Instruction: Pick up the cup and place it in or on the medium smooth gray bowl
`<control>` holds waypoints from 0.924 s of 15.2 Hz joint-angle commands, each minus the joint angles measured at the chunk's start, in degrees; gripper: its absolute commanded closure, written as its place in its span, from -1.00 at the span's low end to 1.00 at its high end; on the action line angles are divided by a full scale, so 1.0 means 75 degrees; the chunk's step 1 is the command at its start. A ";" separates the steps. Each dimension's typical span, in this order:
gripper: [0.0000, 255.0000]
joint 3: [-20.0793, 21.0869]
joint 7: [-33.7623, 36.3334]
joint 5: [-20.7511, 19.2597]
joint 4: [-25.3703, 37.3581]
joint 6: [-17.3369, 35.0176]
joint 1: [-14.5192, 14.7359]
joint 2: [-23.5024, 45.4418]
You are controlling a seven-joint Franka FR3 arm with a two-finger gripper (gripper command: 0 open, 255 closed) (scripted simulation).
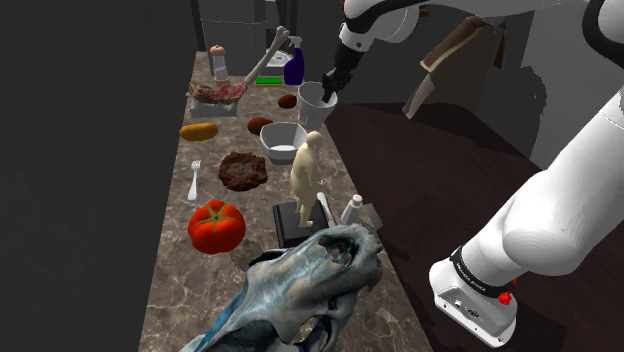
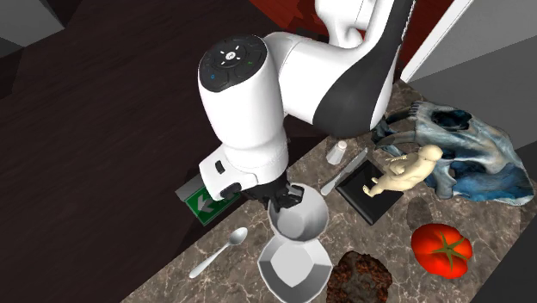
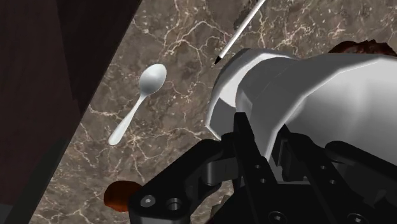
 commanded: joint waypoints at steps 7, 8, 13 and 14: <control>1.00 0.0267 0.0828 0.0040 0.3000 -0.0905 0.0252 0.1961; 1.00 0.0272 0.0803 0.0055 0.2928 -0.0815 0.0253 0.1982; 1.00 0.0299 0.0677 0.0139 0.2598 -0.0371 0.0254 0.2109; 1.00 0.0305 0.0650 0.0158 0.2538 -0.0284 0.0253 0.2139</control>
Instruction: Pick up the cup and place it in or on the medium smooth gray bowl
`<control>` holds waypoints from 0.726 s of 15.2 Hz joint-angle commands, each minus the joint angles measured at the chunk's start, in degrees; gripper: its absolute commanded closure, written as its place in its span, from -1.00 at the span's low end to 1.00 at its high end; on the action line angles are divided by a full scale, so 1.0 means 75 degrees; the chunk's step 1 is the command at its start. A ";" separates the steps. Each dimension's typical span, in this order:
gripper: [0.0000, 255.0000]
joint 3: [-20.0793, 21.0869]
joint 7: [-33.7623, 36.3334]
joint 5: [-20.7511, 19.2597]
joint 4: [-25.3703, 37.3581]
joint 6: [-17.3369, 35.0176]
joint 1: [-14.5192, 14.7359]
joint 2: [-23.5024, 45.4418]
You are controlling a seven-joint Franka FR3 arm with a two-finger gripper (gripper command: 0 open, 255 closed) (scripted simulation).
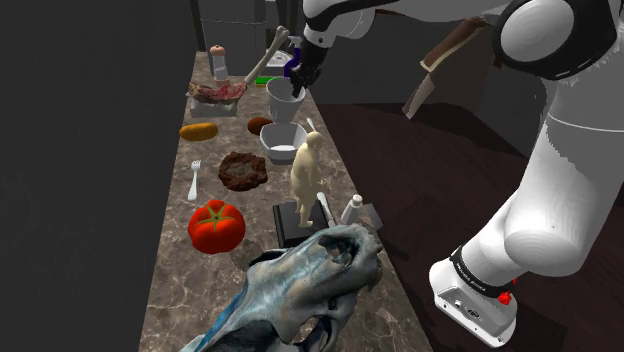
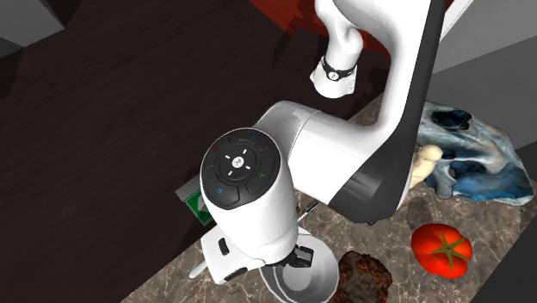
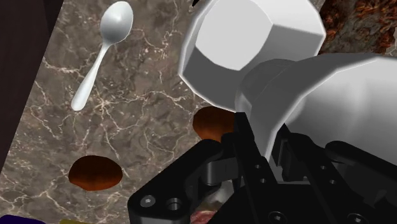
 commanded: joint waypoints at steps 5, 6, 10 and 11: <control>1.00 0.0040 -0.0166 0.0123 -0.0301 0.0514 -0.0013 0.0225; 1.00 0.0048 -0.0194 0.0145 -0.0349 0.0598 -0.0015 0.0263; 1.00 0.0083 -0.0308 0.0235 -0.0524 0.0926 -0.0027 0.0428; 1.00 0.0092 -0.0337 0.0259 -0.0563 0.1007 -0.0030 0.0473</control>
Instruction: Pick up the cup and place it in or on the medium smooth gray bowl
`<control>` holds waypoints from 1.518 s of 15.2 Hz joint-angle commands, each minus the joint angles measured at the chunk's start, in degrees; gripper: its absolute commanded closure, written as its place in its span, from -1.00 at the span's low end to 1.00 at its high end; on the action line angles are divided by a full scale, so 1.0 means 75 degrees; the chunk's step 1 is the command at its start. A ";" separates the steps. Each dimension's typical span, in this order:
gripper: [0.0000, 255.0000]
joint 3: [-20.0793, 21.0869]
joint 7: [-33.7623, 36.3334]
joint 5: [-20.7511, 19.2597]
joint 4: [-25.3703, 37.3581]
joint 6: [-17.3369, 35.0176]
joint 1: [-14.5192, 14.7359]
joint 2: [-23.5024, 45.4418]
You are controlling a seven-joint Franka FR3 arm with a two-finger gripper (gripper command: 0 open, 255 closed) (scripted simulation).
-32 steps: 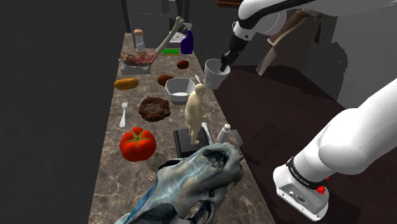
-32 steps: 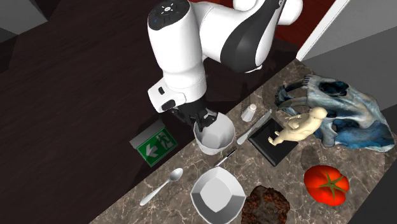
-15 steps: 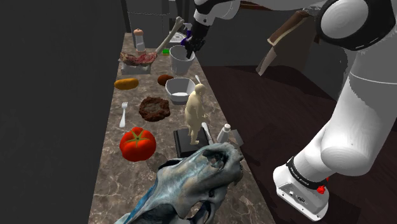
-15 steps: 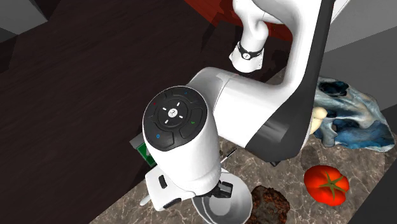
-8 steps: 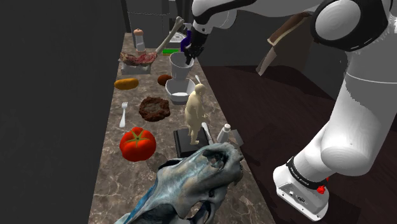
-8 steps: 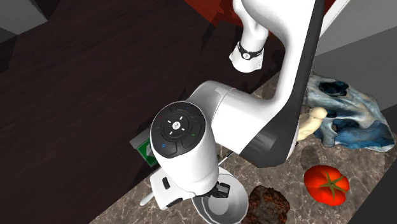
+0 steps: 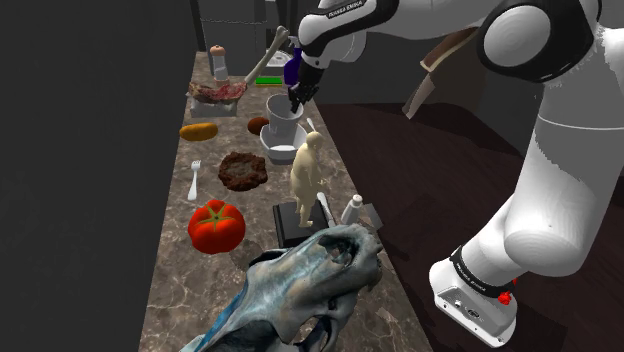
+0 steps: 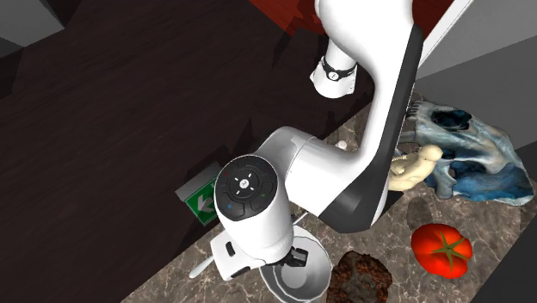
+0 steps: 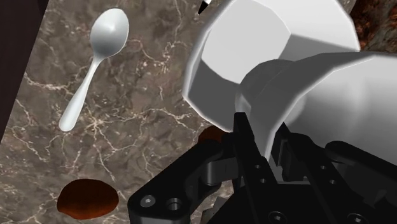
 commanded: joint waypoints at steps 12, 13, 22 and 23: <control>-1.00 0.0015 -0.0066 0.0046 -0.0096 0.0159 -0.0012 0.0063; -1.00 0.0015 -0.0066 0.0046 -0.0096 0.0159 -0.0013 0.0063; -1.00 -0.0097 0.0046 -0.0137 0.0062 -0.0547 -0.0064 -0.0483; -1.00 -0.0097 0.0046 -0.0137 0.0062 -0.0547 -0.0064 -0.0483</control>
